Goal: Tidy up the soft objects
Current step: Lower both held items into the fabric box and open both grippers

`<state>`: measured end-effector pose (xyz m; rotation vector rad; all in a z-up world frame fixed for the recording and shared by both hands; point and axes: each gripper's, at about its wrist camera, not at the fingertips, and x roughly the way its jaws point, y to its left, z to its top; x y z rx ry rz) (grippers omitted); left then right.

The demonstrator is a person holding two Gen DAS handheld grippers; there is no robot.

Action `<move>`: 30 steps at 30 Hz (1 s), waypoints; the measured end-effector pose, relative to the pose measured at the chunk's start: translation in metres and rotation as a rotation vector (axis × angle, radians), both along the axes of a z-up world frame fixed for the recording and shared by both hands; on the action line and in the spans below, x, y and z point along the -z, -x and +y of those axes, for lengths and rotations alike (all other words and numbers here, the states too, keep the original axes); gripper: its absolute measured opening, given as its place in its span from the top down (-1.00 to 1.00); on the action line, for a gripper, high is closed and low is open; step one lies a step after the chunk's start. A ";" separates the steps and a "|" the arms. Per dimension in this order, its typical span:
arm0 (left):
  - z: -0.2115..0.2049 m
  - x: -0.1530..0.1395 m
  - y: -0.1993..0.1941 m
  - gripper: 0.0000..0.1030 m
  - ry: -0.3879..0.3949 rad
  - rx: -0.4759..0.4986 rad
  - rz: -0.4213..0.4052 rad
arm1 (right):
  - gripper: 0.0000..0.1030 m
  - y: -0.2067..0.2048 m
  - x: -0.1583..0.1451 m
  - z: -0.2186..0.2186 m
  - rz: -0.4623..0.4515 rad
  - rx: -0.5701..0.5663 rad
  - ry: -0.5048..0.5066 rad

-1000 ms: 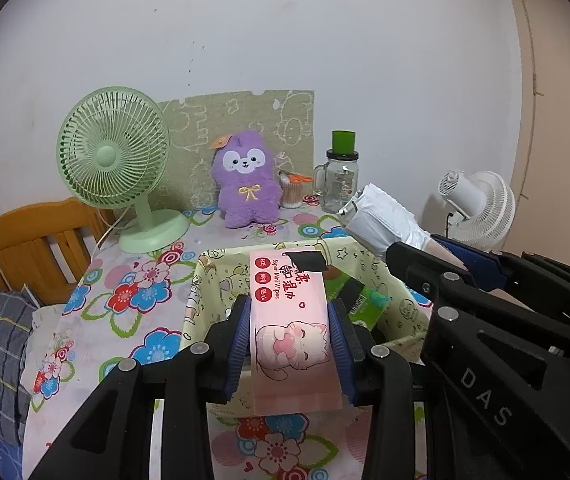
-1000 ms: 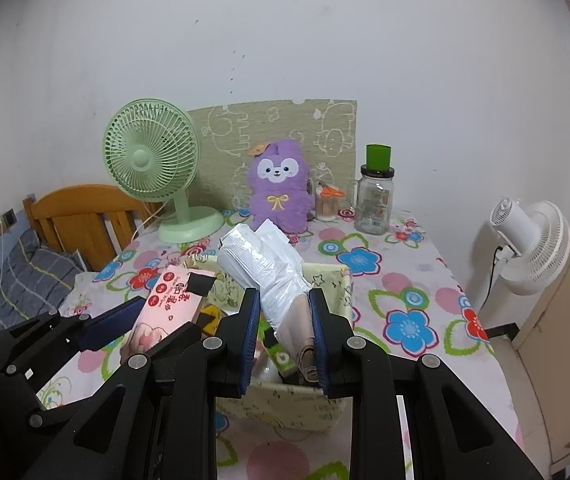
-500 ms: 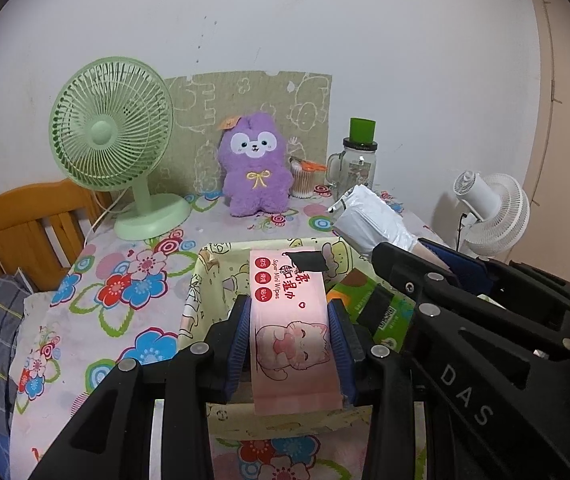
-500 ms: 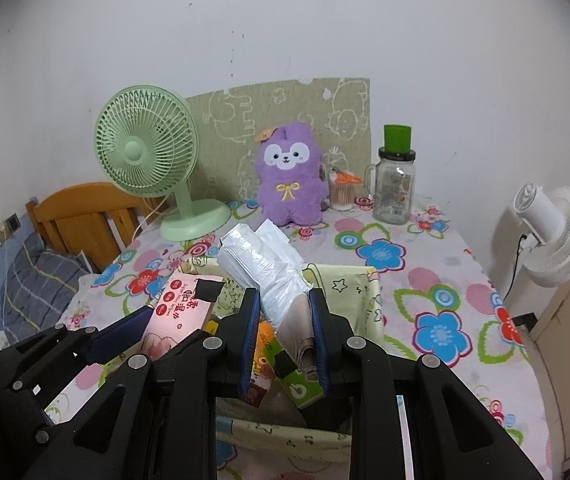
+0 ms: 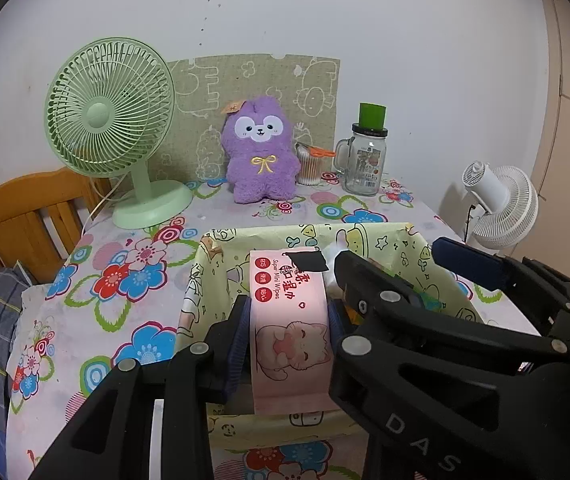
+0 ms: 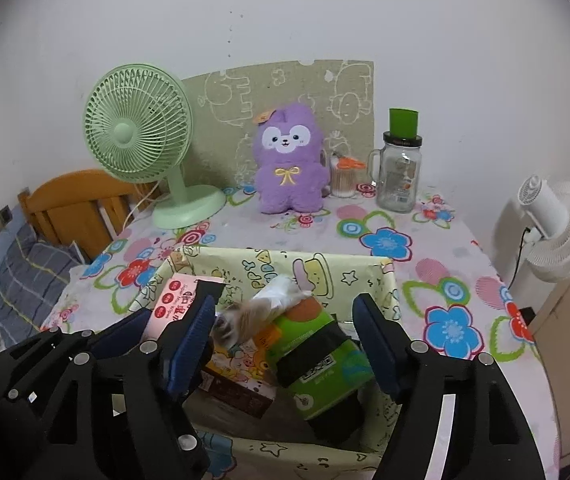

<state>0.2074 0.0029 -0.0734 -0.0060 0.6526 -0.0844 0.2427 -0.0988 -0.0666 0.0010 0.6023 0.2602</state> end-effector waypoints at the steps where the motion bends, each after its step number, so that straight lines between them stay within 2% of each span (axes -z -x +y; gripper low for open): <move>1: 0.000 0.000 0.001 0.24 -0.001 0.000 -0.001 | -0.45 0.000 -0.001 -0.001 0.001 0.003 0.002; 13: -0.007 -0.003 -0.004 0.23 0.027 0.020 -0.005 | -0.53 0.005 -0.007 -0.023 0.008 0.071 -0.009; 23: -0.019 -0.005 -0.014 0.21 -0.017 0.033 -0.021 | -0.56 0.002 -0.006 -0.037 0.022 0.114 -0.032; 30: -0.017 0.000 -0.022 0.20 -0.013 0.020 -0.010 | -0.56 -0.002 -0.002 -0.035 0.036 0.116 -0.037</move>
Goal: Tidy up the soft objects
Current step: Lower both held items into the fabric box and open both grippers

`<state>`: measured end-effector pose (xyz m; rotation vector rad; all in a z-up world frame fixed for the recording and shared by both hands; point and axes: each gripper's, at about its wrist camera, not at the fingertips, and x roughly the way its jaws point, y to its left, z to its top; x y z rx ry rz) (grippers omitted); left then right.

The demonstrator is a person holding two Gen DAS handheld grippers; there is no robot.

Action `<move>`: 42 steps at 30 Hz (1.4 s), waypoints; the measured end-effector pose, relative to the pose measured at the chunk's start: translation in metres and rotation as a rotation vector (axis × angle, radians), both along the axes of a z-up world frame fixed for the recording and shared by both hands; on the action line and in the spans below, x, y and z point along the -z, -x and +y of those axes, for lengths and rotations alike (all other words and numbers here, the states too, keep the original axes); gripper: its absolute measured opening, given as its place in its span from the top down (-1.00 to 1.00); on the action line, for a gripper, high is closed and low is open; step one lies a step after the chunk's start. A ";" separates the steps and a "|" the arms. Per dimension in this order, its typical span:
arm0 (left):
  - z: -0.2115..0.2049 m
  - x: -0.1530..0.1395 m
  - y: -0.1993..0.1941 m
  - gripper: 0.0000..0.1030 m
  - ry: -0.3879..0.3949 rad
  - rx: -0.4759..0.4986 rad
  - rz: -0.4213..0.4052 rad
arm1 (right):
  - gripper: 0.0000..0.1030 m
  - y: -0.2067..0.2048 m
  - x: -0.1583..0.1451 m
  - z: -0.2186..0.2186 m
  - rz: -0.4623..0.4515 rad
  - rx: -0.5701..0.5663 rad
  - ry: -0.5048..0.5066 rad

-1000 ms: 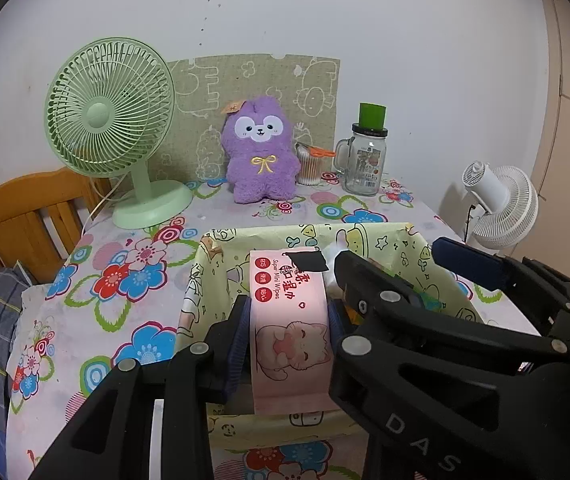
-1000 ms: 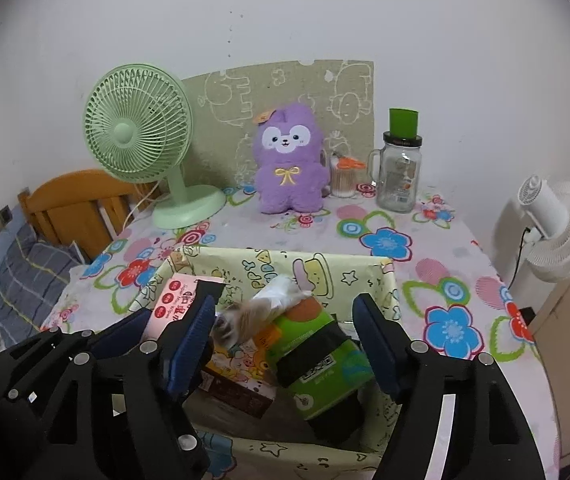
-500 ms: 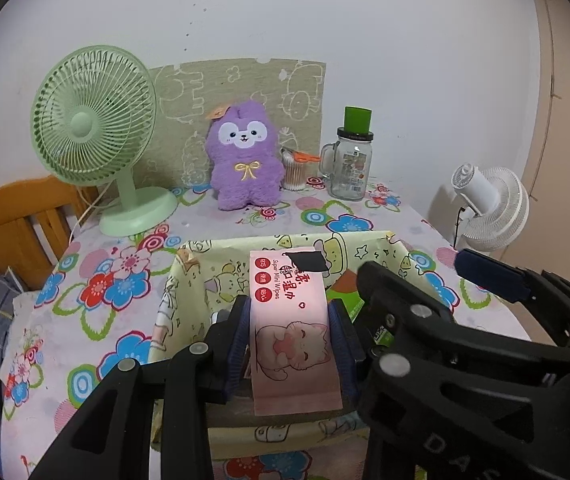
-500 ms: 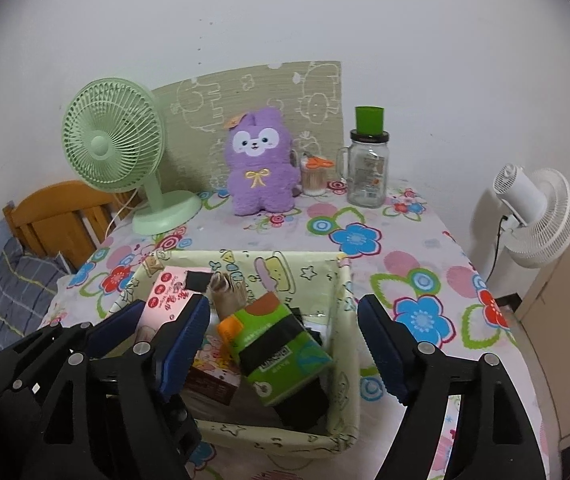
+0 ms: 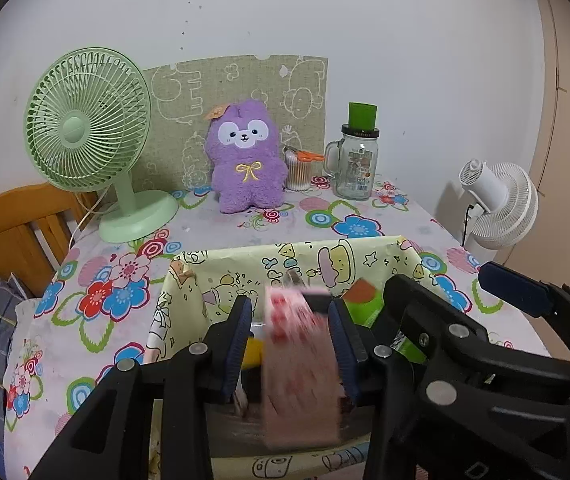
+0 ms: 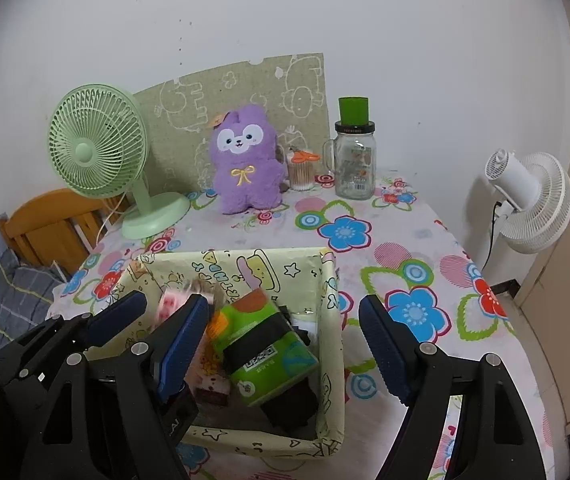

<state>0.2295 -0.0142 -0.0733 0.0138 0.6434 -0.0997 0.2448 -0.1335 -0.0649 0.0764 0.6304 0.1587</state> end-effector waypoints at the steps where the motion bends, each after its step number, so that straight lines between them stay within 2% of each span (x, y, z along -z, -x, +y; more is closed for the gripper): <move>1: 0.000 0.001 -0.001 0.16 -0.005 0.002 0.002 | -0.56 -0.001 0.001 0.001 0.002 -0.002 -0.001; 7: 0.005 0.006 -0.008 0.11 -0.024 -0.052 0.000 | -0.57 0.001 0.001 0.008 0.002 -0.012 0.001; 9: 0.007 0.006 -0.007 -0.12 -0.018 -0.045 0.003 | -0.57 0.000 0.002 0.010 0.005 -0.009 0.015; 12: 0.006 0.006 -0.004 -0.20 -0.027 -0.030 0.001 | -0.58 0.001 0.003 0.009 0.011 -0.007 0.003; 14: 0.006 0.006 -0.002 -0.35 -0.037 -0.034 -0.006 | -0.58 0.002 0.003 0.009 0.011 -0.008 0.006; 16: 0.006 0.007 0.000 -0.39 -0.021 -0.022 0.007 | -0.59 0.004 0.003 0.010 0.009 -0.010 0.012; 20: 0.004 0.006 0.006 -0.59 -0.029 -0.012 0.002 | -0.65 0.008 0.004 0.011 0.005 -0.012 0.020; 27: 0.003 0.004 0.017 -0.72 -0.020 0.015 0.009 | -0.68 0.018 0.002 0.013 0.007 -0.028 0.023; 32: 0.003 0.001 0.026 -0.94 -0.006 0.017 0.005 | -0.73 0.028 -0.003 0.014 -0.007 -0.031 0.028; 34: 0.003 -0.001 0.031 -0.98 -0.002 0.019 -0.005 | -0.85 0.031 -0.004 0.013 -0.017 -0.026 0.032; 42: 0.003 -0.002 0.042 -1.00 0.000 0.024 -0.002 | -0.91 0.044 -0.003 0.011 -0.010 -0.026 0.039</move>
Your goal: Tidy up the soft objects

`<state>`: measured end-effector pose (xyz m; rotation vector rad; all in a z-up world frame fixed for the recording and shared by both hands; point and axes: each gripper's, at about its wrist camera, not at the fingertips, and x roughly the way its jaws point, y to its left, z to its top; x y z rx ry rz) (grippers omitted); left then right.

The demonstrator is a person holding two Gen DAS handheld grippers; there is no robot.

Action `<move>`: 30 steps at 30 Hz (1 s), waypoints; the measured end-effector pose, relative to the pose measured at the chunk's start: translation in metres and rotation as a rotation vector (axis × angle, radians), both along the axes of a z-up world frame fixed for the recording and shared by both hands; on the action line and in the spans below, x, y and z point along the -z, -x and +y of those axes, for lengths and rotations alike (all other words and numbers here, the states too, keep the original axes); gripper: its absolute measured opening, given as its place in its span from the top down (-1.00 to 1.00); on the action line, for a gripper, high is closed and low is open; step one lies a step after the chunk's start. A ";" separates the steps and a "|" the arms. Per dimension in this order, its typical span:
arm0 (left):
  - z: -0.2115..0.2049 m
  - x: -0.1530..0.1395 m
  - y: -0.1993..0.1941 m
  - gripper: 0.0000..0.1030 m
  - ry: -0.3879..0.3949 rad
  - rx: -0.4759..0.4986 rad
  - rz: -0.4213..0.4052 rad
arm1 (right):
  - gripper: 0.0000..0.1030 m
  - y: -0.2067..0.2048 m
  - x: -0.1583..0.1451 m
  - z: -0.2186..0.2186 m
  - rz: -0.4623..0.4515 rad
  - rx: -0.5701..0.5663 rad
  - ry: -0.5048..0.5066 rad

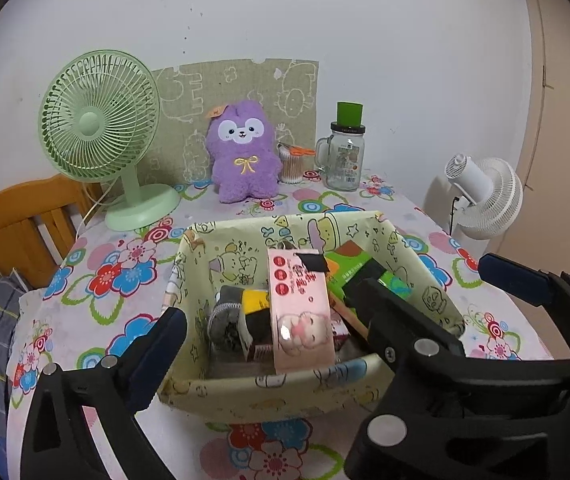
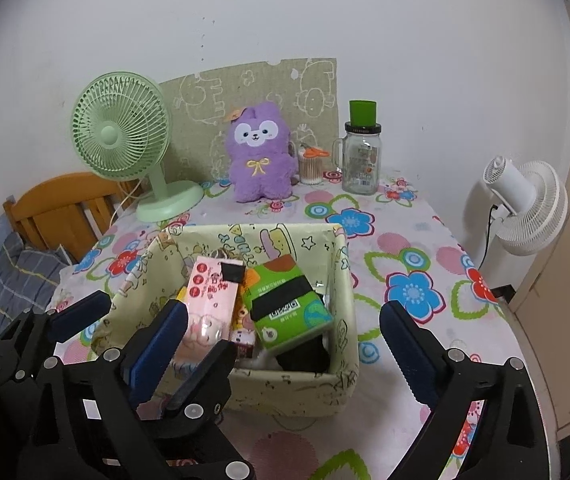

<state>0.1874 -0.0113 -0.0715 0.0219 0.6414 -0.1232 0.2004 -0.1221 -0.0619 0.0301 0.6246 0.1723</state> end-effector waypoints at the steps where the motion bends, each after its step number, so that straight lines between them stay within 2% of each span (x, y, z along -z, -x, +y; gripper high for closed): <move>1: 0.000 0.000 0.003 -0.99 0.002 0.002 0.002 | -0.91 0.002 0.000 0.000 -0.001 0.002 0.002; 18: 0.008 -0.016 0.040 -0.99 0.003 0.007 -0.033 | -0.92 0.045 -0.018 -0.012 -0.054 0.005 0.013; 30: 0.017 -0.028 0.070 -1.00 0.014 -0.025 -0.045 | -0.92 0.075 -0.029 -0.025 -0.077 -0.004 -0.003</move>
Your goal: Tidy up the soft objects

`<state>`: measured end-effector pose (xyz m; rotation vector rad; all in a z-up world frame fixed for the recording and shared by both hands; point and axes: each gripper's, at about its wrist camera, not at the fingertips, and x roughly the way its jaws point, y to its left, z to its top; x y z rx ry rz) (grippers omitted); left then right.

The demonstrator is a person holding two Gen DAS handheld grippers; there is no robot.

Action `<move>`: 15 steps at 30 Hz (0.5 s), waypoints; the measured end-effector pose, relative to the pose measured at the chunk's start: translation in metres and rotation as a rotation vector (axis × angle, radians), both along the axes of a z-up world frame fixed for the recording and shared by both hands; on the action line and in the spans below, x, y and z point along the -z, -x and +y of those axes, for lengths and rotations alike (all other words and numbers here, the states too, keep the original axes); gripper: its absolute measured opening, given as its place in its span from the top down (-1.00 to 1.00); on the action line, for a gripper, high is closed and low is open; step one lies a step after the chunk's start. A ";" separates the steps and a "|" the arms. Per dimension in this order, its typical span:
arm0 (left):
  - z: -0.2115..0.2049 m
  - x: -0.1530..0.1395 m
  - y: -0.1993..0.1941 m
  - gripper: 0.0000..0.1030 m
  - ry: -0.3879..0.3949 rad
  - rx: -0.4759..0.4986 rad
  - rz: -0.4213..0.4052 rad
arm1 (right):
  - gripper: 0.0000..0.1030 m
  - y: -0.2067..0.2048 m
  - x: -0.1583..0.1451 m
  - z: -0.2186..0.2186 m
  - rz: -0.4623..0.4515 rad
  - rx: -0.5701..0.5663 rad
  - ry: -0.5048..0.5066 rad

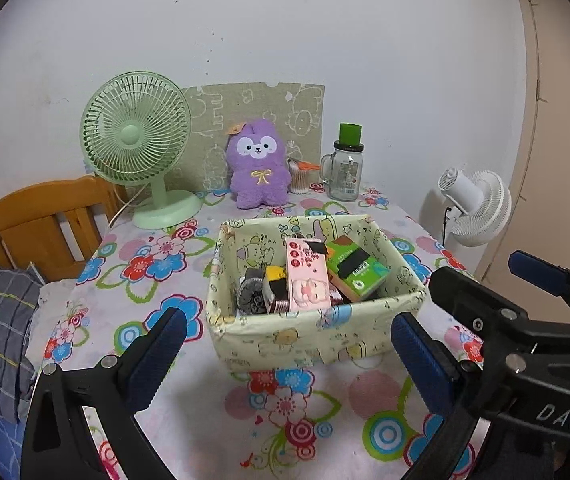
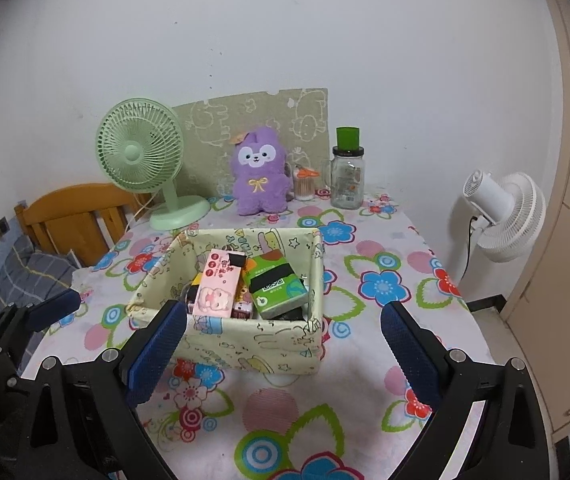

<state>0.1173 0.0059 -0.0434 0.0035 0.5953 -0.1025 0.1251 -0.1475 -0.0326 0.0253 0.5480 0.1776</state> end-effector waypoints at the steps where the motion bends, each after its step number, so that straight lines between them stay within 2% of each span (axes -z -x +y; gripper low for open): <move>1: 0.001 -0.001 0.003 -1.00 0.001 0.001 0.003 | -0.92 0.002 -0.001 0.000 -0.003 -0.002 0.001; 9: 0.006 -0.007 0.023 -0.99 0.000 -0.036 -0.004 | -0.93 0.024 -0.006 -0.009 -0.008 -0.027 -0.014; 15: 0.009 -0.011 0.039 -1.00 0.000 -0.035 -0.015 | -0.94 0.045 -0.015 -0.013 -0.052 -0.005 0.019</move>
